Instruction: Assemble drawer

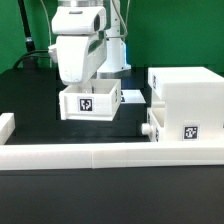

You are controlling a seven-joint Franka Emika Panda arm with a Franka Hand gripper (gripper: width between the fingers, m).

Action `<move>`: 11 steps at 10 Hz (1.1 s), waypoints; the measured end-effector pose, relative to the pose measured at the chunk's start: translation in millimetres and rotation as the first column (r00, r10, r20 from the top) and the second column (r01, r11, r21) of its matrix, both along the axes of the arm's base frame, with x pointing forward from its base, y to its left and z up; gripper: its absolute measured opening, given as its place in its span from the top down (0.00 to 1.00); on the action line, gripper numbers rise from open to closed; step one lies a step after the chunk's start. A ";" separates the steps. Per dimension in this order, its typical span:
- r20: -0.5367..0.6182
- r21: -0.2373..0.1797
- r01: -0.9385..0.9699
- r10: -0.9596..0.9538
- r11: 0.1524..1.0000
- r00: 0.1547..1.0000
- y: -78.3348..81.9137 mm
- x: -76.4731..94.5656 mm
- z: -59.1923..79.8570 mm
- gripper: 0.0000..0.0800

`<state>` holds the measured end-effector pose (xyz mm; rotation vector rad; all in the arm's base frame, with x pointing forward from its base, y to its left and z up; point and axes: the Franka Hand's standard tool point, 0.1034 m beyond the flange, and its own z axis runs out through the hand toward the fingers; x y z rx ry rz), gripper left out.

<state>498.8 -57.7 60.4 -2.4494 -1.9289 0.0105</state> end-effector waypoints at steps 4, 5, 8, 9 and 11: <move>-0.063 -0.061 -0.207 0.203 0.977 0.977 26.0 16.4 -13.7 0.95; -0.065 -0.061 -0.211 0.207 0.976 0.976 27.5 16.7 -14.9 0.95; -0.071 -0.060 -0.212 0.208 0.975 0.976 25.9 15.7 -14.2 0.94; -0.067 -0.062 -0.214 0.210 0.975 0.975 25.7 17.3 -9.4 0.94; -0.061 -0.064 -0.214 0.210 0.975 0.976 25.6 18.2 -7.3 0.94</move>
Offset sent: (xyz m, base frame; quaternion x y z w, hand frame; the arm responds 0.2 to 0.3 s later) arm 0.0294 0.0138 -0.0186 0.0328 -0.1538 -0.1543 0.9754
